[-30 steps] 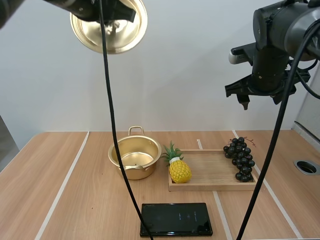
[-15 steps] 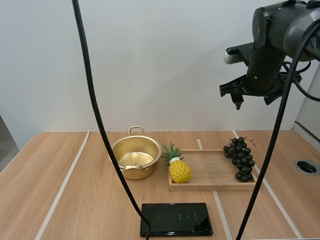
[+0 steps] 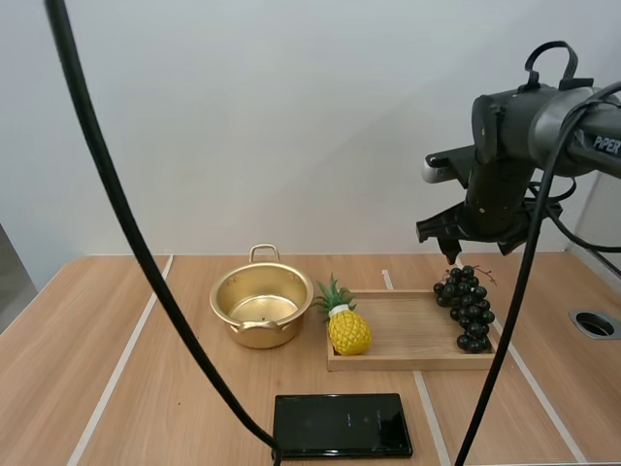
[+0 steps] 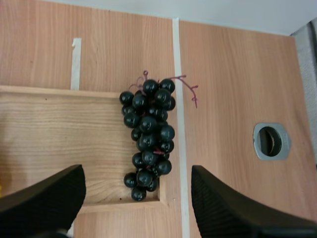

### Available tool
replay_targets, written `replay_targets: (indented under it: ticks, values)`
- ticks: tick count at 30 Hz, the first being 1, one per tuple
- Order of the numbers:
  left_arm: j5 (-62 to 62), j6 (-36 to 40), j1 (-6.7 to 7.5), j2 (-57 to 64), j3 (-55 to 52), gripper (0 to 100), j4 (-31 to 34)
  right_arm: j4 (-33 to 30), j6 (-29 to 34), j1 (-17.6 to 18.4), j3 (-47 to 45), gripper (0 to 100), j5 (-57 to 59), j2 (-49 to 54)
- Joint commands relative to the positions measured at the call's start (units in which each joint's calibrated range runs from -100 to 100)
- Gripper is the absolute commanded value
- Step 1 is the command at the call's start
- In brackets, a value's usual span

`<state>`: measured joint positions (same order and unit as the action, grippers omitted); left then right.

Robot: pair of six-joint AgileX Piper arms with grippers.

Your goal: Open the pot, put the grape inside, and close it

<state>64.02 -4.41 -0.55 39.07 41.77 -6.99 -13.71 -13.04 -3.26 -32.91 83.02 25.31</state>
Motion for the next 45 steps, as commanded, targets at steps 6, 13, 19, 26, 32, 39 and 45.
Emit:
replay_targets:
  ticks: [6, 13, 19, 26, 32, 39, 45]
  values:
    - [5.0, 0.6, -0.10, 0.3, 1.5, 0, 0.3, -0.4, 1.6, -0.2, -4.4, 100, -7.2, -3.8]
    - [7.5, 0.6, -0.10, 0.3, 1.5, 0, 0.3, -6.5, 6.3, -0.2, -4.4, 100, -13.1, -7.5]
    - [9.1, 0.6, -0.10, 0.3, 1.5, 0, 0.0, -7.2, 6.5, -0.2, -4.4, 100, -17.3, -11.7]
    - [9.5, 0.6, -0.10, 0.3, 1.5, 0, 0.0, -13.5, 11.0, -0.3, -4.4, 100, -21.3, -16.9]
    - [9.5, 0.6, -0.10, 0.3, 1.5, 0, 0.0, -15.7, 11.9, -0.3, -4.4, 100, -25.6, -19.2]
    - [9.5, 0.6, -0.10, 0.3, 1.5, 0, 0.0, -15.7, 11.9, -0.3, -4.4, 100, -30.2, -22.4]
    - [10.4, 0.6, -0.10, 0.3, 1.5, 0, 0.0, -16.3, 12.1, -0.6, -4.4, 100, -30.8, -25.1]
